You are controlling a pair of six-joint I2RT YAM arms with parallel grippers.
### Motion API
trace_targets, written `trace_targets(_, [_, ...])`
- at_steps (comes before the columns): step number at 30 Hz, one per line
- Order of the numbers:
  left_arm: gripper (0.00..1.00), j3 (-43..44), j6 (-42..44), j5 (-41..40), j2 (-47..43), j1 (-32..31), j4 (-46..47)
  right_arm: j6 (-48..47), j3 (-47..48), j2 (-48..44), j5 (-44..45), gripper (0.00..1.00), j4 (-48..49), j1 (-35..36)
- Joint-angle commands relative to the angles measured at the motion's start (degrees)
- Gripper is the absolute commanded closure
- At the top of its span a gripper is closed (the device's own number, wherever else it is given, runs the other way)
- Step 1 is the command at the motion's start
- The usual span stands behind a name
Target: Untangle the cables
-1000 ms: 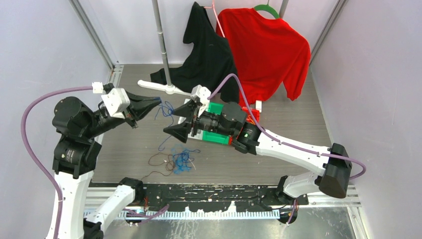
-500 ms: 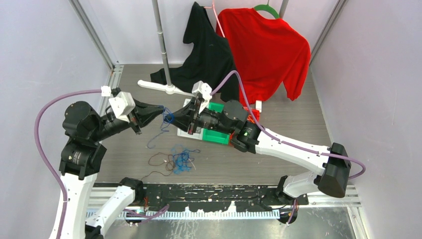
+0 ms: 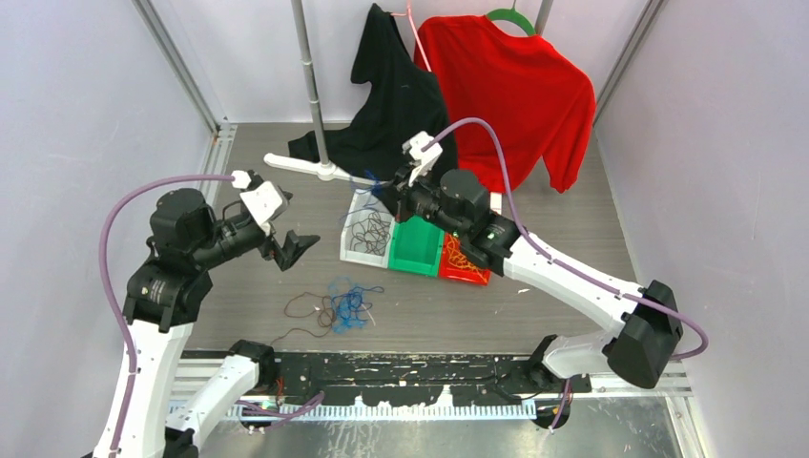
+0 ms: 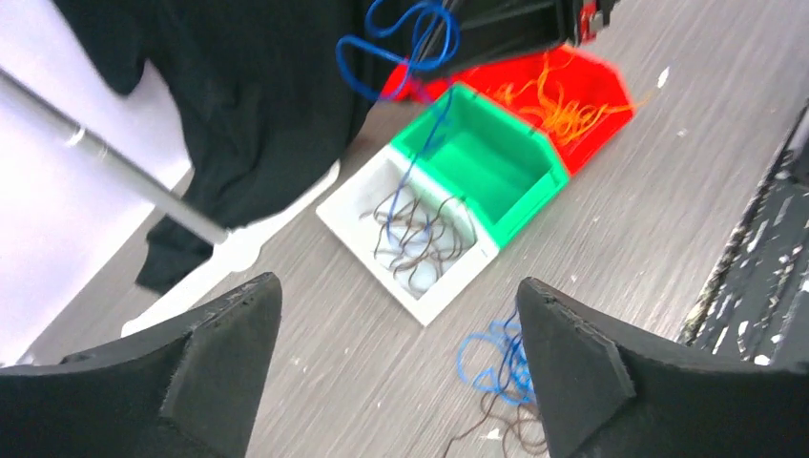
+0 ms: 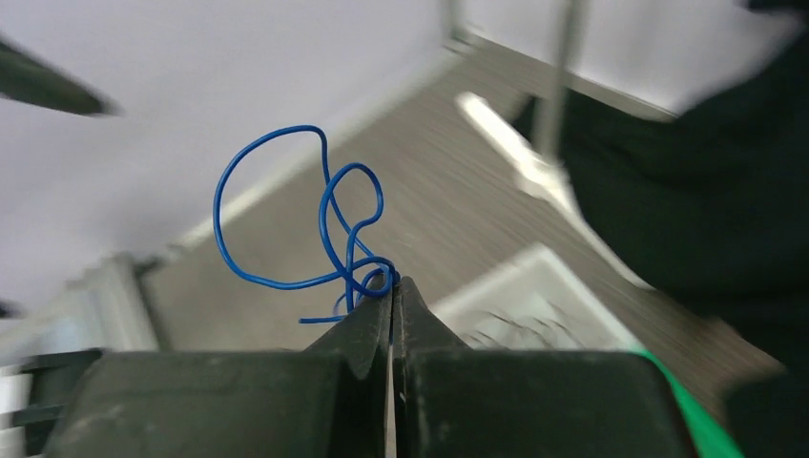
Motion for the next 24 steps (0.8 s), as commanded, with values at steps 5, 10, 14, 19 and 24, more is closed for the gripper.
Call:
trace_targets(5, [0.0, 2.08, 5.54, -17.64, 3.76, 0.2, -8.56, -12.39, -1.81, 5.34, 20.92, 0.99, -17.01, -5.4])
trace_targets(10, [0.01, 1.8, 7.17, -17.32, 3.11, 0.18, -8.14, -11.13, -3.59, 8.11, 21.37, 0.99, -15.3, -7.02])
trace_targets(14, [0.0, 1.97, 7.5, -16.67, 2.64, 0.18, -7.81, -11.47, -3.29, 10.39, 23.78, 0.99, -16.26, -7.48])
trace_targets(19, [0.01, 1.75, 9.14, -16.5, 2.25, 0.22, -7.85, -11.96, -3.73, 9.41, 27.93, 0.99, -17.73, -7.93])
trace_targets(24, [0.01, 1.97, 9.29, -16.33, 2.33, 0.24, -7.21, -13.12, -2.66, 8.27, 26.56, 0.99, -21.06, -8.03])
